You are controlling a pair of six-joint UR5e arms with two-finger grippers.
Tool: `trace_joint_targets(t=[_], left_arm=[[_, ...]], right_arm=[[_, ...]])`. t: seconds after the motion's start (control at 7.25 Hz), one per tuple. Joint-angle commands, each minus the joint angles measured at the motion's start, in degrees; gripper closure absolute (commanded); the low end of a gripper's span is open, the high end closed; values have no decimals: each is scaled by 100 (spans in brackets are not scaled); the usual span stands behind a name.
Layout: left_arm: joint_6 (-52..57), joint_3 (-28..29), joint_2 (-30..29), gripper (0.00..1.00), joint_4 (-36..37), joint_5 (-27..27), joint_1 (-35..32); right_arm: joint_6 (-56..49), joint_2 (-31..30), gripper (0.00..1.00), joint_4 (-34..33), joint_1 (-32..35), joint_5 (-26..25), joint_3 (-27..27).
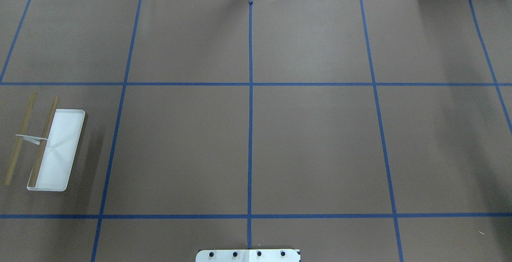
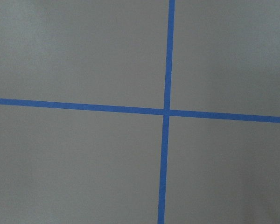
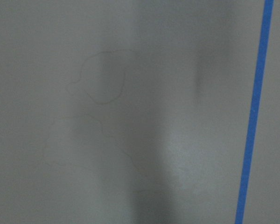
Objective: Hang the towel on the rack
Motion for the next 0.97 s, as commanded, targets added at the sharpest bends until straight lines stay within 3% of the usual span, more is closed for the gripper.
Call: trace_joint_targets(t=[0.0,0.14,0.55,0.83], left_arm=[[-7,-49,0,2,-9,1,0],[-7,-49,0,2,-18,1,0],[-15,-128,0,2,-97,27,0],[-15,-224,-18,2,-97,53,0]], right_arm=[[237,-236,7,24,-153,-329,-290],[220,-254,7,68,-153,-312,-571],[185,-412,4,68,-372,-295,-644],[246,-438,2,59,-952,-295,-810]])
